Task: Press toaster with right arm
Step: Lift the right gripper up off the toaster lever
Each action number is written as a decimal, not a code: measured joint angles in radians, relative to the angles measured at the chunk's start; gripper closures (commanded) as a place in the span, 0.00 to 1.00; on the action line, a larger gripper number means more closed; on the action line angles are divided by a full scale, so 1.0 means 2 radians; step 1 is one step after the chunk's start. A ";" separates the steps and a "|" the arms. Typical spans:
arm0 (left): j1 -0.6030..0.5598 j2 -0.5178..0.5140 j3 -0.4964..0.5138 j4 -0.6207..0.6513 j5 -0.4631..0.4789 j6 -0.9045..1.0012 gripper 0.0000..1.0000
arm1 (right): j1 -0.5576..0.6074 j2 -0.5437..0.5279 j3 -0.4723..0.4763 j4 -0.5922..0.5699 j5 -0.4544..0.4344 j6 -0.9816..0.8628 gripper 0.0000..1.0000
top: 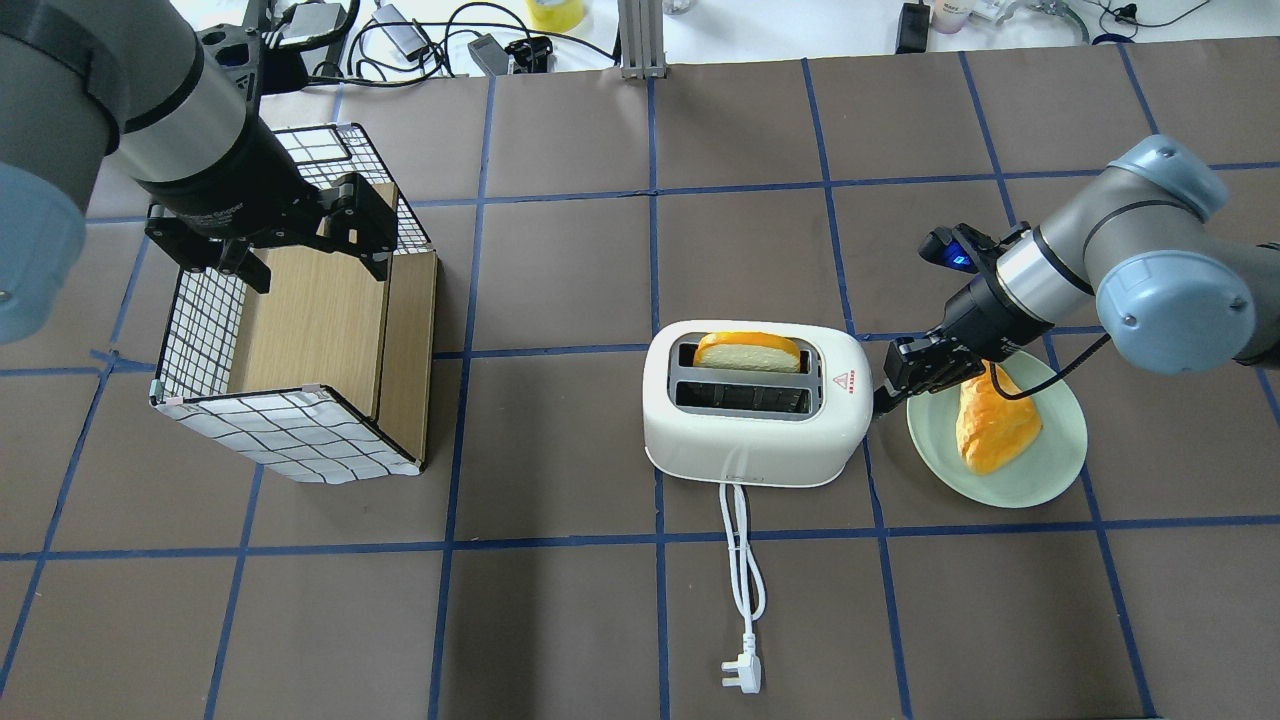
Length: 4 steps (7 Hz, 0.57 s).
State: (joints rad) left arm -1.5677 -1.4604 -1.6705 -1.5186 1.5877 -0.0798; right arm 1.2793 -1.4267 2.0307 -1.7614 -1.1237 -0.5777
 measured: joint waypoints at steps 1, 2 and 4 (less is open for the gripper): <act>0.000 0.000 0.000 0.000 0.000 0.000 0.00 | 0.000 0.000 0.000 0.000 0.000 0.000 1.00; 0.000 0.000 0.000 0.000 0.000 0.000 0.00 | 0.000 0.000 0.000 -0.001 0.001 0.000 1.00; 0.000 0.000 0.000 0.000 0.000 0.000 0.00 | 0.000 -0.003 -0.005 0.001 -0.004 0.013 1.00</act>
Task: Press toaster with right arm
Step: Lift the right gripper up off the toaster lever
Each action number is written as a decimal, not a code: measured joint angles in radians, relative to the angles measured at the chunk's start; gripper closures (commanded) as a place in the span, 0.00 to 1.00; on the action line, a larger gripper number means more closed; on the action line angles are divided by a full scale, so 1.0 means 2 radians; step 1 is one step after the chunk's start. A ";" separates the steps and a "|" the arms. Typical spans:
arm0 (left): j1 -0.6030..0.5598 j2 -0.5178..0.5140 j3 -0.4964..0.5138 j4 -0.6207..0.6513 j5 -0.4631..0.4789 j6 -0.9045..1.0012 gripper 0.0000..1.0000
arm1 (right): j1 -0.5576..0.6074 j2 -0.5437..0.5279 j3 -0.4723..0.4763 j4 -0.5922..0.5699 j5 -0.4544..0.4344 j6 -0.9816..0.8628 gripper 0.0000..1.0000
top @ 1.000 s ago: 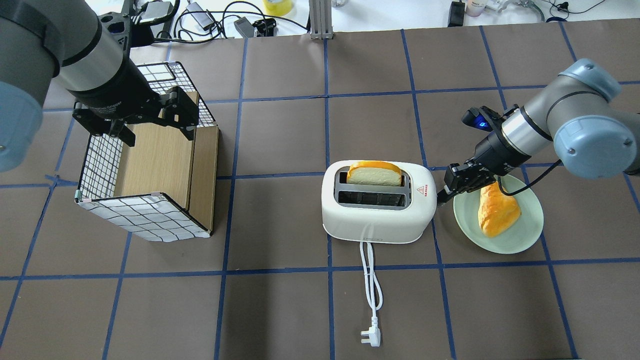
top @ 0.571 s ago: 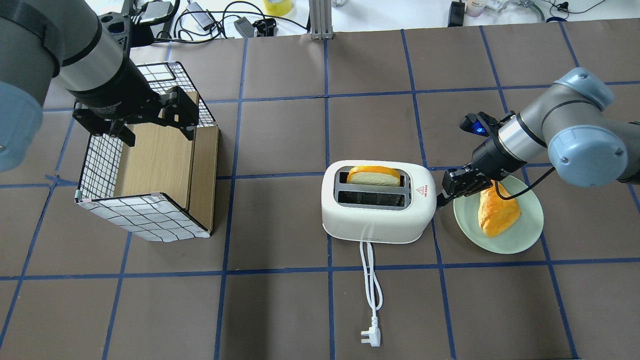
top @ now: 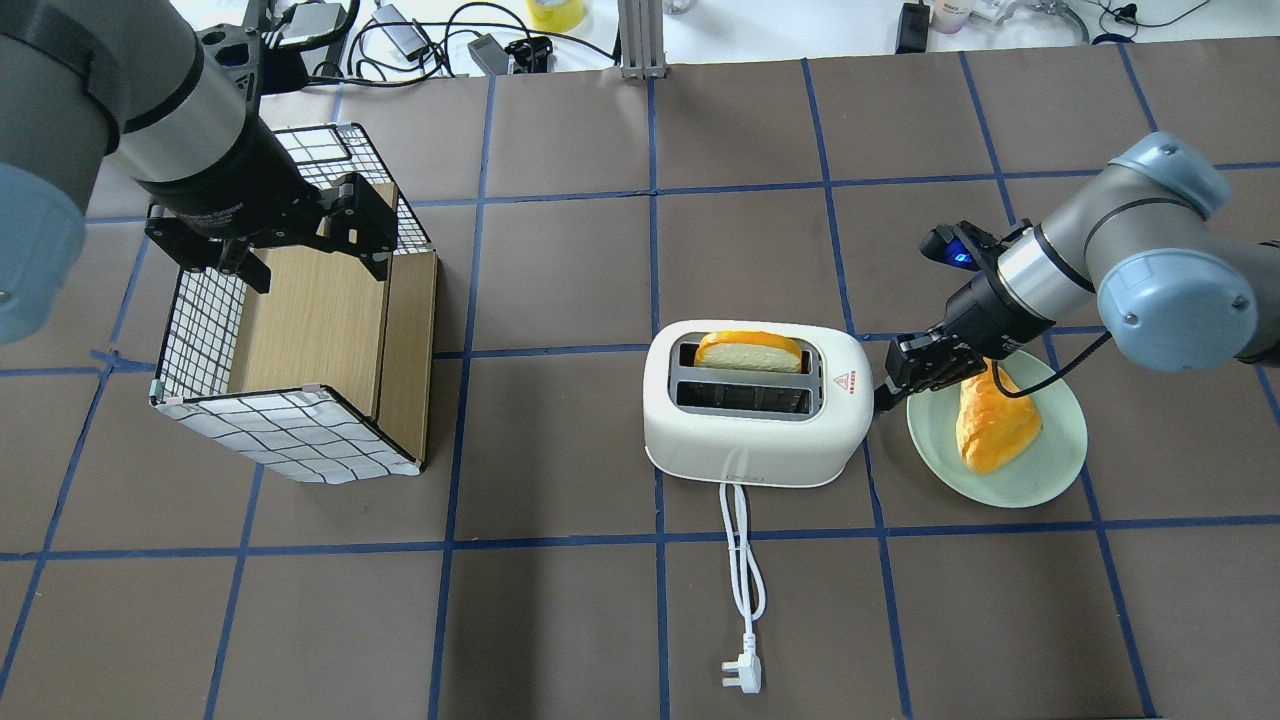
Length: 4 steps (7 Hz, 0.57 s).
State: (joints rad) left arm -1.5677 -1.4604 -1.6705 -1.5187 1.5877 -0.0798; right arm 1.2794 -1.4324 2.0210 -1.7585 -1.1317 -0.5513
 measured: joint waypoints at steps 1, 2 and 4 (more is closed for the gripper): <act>0.000 0.000 0.000 0.000 0.000 0.000 0.00 | 0.000 -0.006 -0.010 0.005 -0.007 0.025 0.99; 0.000 0.000 0.000 0.000 0.000 0.000 0.00 | 0.001 -0.018 -0.028 0.018 -0.015 0.065 0.93; 0.000 0.000 0.000 0.000 0.000 0.000 0.00 | 0.006 -0.041 -0.089 0.062 -0.049 0.136 0.52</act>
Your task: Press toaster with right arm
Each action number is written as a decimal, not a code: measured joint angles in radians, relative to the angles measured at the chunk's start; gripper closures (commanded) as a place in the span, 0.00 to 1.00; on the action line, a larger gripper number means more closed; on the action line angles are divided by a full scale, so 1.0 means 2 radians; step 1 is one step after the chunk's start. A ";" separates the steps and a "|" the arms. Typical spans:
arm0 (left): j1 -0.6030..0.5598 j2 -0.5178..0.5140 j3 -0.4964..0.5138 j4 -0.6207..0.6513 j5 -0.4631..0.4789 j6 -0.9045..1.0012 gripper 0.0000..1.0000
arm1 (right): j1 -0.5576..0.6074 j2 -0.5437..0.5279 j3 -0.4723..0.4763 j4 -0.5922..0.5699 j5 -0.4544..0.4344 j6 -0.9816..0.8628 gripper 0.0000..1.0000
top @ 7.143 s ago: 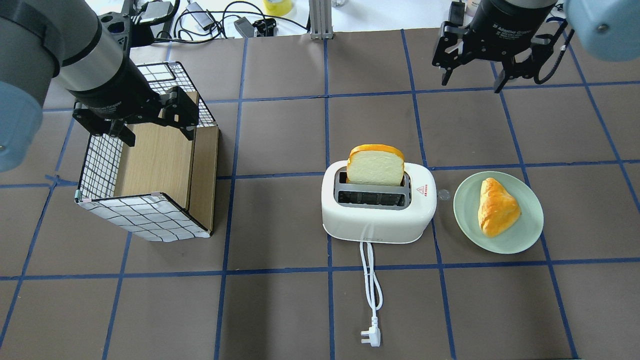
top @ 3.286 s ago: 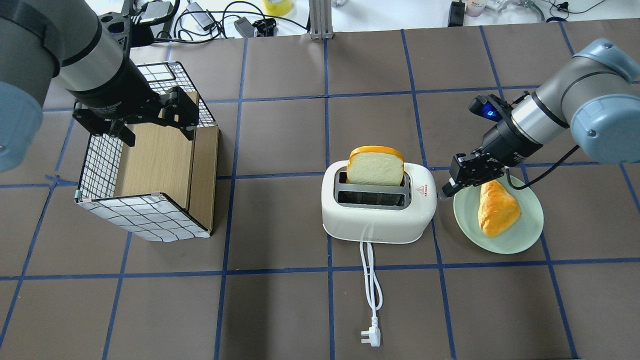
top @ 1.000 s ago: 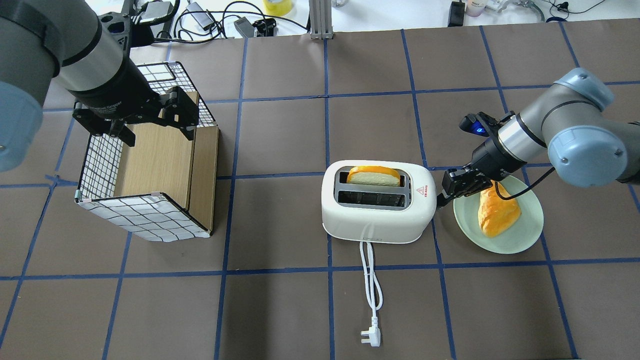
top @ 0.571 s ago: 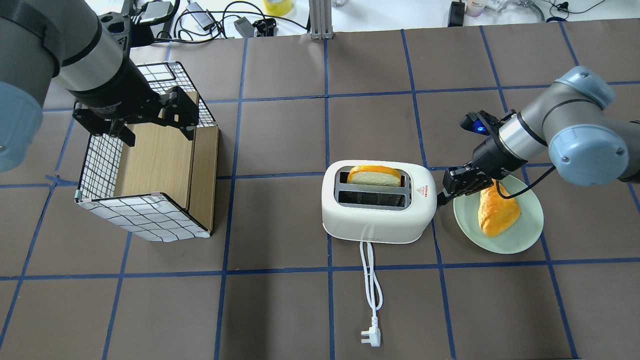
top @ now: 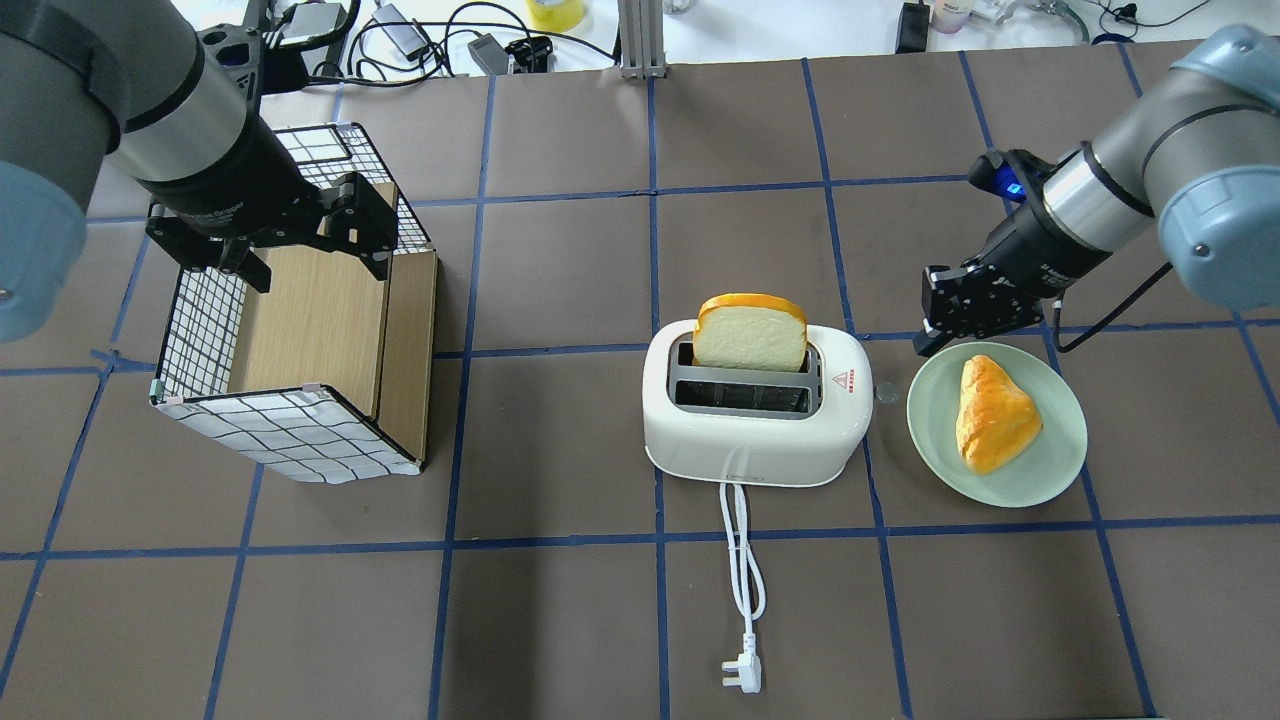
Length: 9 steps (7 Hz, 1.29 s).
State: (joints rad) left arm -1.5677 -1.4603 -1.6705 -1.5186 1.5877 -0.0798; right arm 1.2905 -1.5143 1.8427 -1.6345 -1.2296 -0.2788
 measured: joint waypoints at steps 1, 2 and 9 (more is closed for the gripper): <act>0.000 0.000 0.000 0.000 0.000 0.000 0.00 | 0.005 -0.004 -0.043 0.016 -0.023 0.030 0.36; 0.000 0.000 0.000 0.000 0.000 0.000 0.00 | 0.018 -0.004 -0.087 0.020 -0.050 0.061 0.31; 0.000 0.000 0.000 0.000 0.000 0.000 0.00 | 0.149 0.000 -0.175 -0.024 -0.157 0.236 0.01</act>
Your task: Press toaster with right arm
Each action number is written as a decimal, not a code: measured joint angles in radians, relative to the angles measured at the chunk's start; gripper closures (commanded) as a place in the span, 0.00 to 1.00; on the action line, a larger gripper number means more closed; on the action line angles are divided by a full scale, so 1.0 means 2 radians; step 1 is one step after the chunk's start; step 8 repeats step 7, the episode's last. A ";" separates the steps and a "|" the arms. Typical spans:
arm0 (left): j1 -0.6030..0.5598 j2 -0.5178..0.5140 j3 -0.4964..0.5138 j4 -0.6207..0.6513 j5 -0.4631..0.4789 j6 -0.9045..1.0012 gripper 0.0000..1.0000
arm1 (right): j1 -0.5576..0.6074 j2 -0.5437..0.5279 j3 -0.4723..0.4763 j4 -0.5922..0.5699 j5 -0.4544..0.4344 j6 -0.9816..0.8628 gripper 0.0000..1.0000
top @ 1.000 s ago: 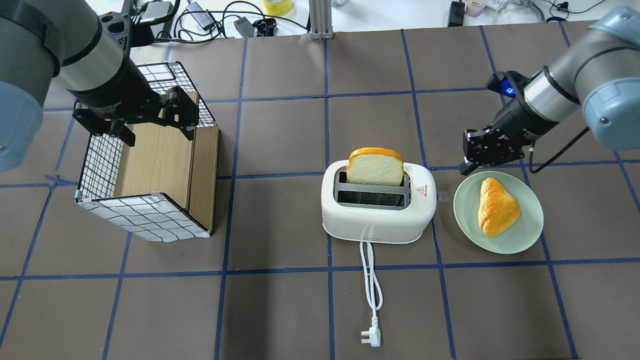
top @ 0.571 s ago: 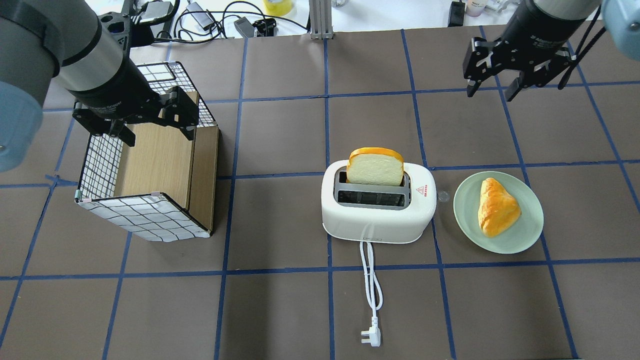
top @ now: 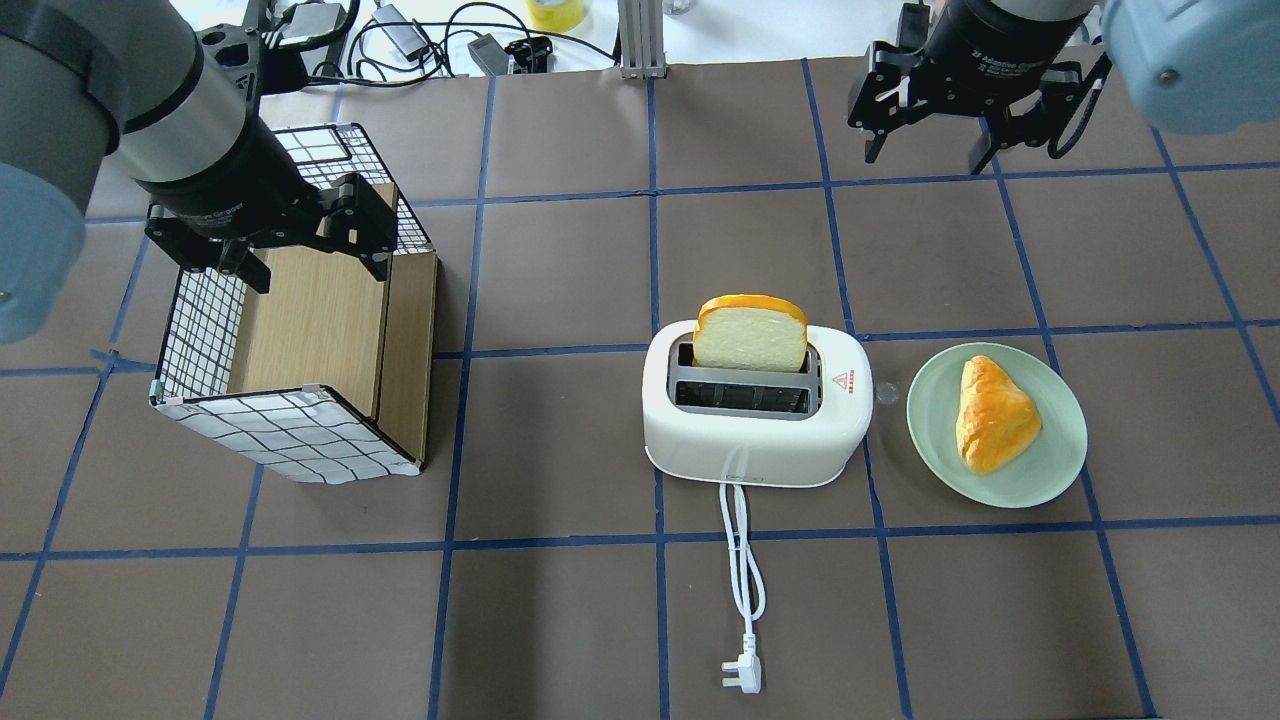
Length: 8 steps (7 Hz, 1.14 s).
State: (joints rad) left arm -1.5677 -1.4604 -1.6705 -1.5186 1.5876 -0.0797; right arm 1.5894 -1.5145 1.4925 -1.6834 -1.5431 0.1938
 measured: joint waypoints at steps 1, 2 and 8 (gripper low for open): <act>0.000 0.000 0.000 0.000 0.000 0.000 0.00 | 0.000 0.000 0.001 -0.002 0.001 0.000 0.00; 0.000 0.000 0.000 0.000 0.000 0.000 0.00 | 0.001 0.000 0.002 -0.003 0.004 0.000 0.00; 0.000 0.000 0.000 0.000 0.000 0.000 0.00 | 0.001 -0.001 0.005 -0.003 0.007 0.000 0.00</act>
